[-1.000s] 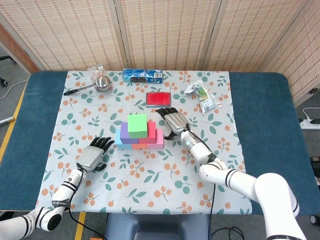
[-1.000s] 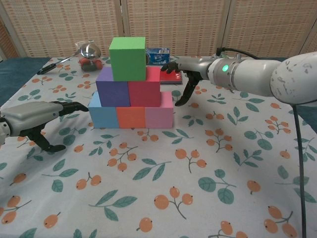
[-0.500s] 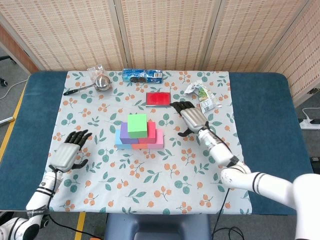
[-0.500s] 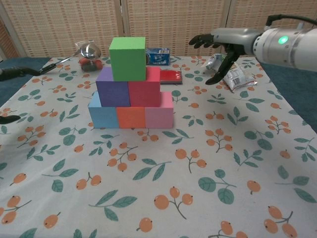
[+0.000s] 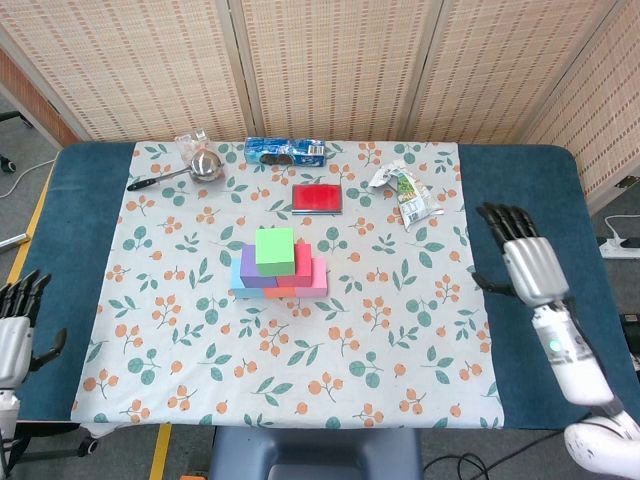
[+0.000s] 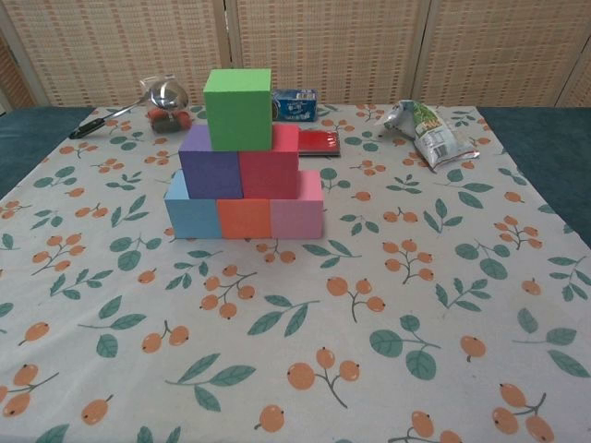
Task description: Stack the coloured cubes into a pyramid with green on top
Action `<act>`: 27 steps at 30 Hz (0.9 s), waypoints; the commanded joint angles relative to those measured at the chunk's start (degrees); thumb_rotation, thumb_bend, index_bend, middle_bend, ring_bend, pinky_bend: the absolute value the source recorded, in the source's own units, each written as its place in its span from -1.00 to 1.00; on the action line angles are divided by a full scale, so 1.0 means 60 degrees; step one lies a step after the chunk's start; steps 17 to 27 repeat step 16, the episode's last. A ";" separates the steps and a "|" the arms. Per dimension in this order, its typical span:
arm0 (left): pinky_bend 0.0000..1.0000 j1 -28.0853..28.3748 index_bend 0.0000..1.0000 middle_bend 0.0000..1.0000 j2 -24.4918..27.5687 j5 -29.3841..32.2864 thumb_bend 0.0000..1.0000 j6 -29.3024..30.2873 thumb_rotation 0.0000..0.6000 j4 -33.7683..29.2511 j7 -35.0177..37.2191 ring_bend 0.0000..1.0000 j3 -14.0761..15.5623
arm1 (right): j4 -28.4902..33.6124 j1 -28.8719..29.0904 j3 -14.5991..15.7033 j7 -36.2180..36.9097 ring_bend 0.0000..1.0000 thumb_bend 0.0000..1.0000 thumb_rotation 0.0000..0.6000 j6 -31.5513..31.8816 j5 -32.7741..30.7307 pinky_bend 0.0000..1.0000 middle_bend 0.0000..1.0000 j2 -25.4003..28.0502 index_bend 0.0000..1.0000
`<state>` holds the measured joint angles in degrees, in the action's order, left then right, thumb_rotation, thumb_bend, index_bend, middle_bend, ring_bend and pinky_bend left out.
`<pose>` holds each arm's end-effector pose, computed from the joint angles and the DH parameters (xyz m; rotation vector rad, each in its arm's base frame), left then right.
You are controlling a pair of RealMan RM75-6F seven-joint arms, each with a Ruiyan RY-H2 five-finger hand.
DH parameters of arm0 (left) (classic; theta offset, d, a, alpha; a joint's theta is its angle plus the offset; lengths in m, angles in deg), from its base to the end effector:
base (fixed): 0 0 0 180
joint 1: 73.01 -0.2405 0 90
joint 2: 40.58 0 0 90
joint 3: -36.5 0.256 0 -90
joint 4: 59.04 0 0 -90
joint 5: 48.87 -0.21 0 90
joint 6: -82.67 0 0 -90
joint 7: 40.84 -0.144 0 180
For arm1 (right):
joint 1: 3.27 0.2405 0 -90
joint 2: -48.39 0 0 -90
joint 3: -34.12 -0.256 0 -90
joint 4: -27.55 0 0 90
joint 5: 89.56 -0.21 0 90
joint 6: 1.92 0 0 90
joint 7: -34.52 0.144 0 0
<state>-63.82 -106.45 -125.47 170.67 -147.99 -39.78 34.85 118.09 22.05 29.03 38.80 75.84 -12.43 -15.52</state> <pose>-0.3257 0.2007 0.1685 -1.2644 -0.8861 -0.8943 -0.2544 -0.2952 0.1614 1.4787 -0.8486 1.0884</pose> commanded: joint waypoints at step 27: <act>-1.00 -0.1313 -0.98 -1.00 -0.0627 -0.0954 -0.26 0.0960 1.00 -0.0228 -0.1019 -1.00 0.0621 | -0.1312 -0.3876 0.1682 0.1708 -1.00 -0.73 1.00 0.3670 0.2212 -1.00 -0.98 -0.0550 -1.00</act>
